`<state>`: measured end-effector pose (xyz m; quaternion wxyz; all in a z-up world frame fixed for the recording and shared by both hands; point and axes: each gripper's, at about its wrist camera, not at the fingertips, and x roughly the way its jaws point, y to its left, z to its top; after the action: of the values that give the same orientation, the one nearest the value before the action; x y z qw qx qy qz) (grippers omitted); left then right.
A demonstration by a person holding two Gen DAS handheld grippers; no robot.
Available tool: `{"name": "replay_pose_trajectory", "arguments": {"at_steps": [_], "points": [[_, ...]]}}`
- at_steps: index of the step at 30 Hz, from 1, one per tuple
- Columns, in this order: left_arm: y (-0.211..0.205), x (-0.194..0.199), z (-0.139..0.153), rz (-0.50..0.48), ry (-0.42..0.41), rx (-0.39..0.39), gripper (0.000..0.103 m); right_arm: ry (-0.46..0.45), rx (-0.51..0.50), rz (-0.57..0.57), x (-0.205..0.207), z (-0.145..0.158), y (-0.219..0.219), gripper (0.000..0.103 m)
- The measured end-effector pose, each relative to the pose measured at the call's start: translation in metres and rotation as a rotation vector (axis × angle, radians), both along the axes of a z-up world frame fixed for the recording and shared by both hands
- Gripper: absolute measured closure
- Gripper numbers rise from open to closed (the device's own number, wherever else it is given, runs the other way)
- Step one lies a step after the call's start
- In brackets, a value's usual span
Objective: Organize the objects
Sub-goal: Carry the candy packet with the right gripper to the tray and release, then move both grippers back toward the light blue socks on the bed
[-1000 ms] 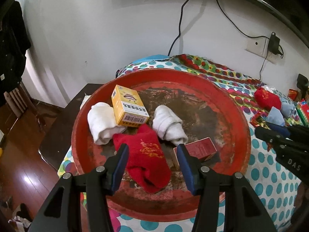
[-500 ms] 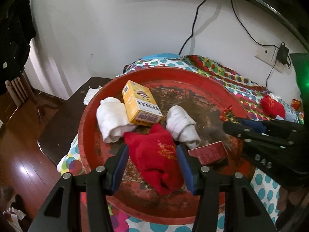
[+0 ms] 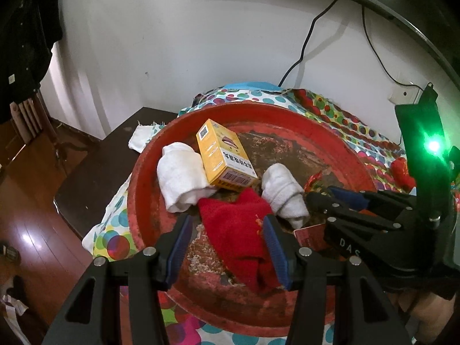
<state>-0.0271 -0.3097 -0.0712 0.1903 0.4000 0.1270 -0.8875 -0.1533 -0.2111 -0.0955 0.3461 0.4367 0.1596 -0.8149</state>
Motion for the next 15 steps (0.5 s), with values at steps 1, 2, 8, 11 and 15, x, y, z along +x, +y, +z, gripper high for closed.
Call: {"name": "replay_pose_trajectory", "arguments": {"at_steps": [1,2,8,11,15], "points": [[0.001,0.0,0.0,-0.002,-0.002,-0.001,0.05,0.007,-0.003,-0.004,0.0,0.001,0.001,0.075],[0.001,0.0,-0.001,-0.005,-0.003,0.001,0.05,0.012,-0.007,-0.008,0.0,0.002,0.002,0.068],[0.009,-0.002,-0.001,-0.025,-0.008,-0.017,0.05,0.031,-0.049,-0.021,0.006,0.014,0.024,0.061],[0.016,-0.004,-0.002,-0.044,-0.012,-0.027,0.05,0.026,-0.087,-0.042,0.011,0.022,0.048,0.061],[0.028,-0.006,-0.001,-0.074,-0.012,-0.045,0.05,0.053,-0.1,-0.084,0.019,0.028,0.096,0.061]]}}
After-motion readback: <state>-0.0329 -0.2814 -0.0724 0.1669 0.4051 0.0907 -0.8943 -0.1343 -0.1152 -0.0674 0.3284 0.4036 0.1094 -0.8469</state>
